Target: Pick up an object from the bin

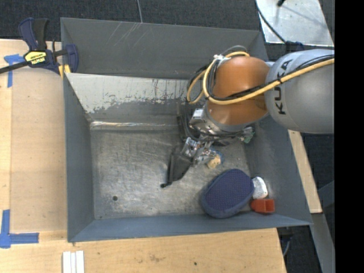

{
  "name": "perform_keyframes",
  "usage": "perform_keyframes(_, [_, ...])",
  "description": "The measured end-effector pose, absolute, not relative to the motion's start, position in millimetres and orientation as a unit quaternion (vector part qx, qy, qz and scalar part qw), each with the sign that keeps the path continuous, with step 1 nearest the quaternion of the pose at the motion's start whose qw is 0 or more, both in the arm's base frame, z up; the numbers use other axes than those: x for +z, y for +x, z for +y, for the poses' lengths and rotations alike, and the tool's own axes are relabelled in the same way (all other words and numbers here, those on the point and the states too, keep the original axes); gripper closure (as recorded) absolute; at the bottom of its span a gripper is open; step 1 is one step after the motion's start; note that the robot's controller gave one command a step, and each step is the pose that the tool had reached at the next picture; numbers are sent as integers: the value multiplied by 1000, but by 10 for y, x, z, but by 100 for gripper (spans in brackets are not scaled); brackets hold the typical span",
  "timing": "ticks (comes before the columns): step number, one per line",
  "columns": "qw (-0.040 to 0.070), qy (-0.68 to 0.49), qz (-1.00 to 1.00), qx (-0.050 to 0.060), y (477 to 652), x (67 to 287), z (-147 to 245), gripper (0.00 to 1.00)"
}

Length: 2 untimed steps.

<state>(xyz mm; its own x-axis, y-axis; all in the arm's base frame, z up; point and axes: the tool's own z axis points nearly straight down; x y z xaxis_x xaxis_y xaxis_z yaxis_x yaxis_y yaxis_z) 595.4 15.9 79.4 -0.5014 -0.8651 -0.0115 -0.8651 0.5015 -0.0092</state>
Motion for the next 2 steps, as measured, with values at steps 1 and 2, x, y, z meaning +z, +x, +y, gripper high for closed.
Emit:
perform_keyframes(1, [4, -498, 867, -1, 5971, 828, 162, 100])
perform_keyframes(2, [6, -496, 868, -3, 6001, 1612, 163, 100])
